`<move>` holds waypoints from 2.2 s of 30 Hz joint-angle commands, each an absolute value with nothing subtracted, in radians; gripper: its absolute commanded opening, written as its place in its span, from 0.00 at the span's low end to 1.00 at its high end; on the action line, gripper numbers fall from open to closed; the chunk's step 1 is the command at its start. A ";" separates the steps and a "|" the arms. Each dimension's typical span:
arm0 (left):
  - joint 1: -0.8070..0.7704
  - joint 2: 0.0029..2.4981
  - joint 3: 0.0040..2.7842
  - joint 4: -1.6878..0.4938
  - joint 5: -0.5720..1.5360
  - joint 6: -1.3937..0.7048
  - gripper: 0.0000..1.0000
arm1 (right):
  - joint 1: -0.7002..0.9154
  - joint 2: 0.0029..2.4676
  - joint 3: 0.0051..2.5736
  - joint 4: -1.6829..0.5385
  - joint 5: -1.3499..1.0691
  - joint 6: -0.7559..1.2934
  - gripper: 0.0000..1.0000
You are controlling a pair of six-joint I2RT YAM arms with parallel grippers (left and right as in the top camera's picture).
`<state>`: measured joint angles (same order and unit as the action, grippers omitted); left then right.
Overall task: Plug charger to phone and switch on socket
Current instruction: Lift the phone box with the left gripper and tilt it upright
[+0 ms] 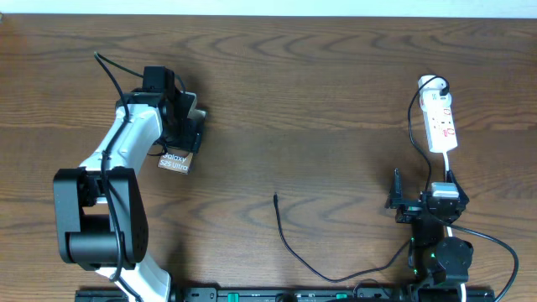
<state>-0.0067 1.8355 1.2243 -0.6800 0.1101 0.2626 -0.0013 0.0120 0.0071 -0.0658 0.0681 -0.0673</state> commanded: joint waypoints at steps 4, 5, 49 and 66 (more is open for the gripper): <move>-0.004 1.808 1.237 -0.684 0.173 0.171 0.08 | 0.006 0.006 0.006 -0.069 0.076 -0.080 0.99; -0.004 1.806 1.238 -0.683 0.215 0.165 0.08 | 0.006 0.006 0.006 -0.069 0.076 -0.080 0.99; -0.003 1.788 1.242 -0.002 1.374 -1.426 0.08 | 0.006 0.006 0.006 -0.069 0.076 -0.080 0.99; 0.016 1.788 1.242 0.130 1.500 -1.860 0.07 | 0.006 0.006 0.006 -0.069 0.076 -0.080 0.99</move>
<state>-0.0025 1.8233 1.2236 0.1207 1.4162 -1.7599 -0.0013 0.0120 0.0071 -0.0658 0.0681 -0.0673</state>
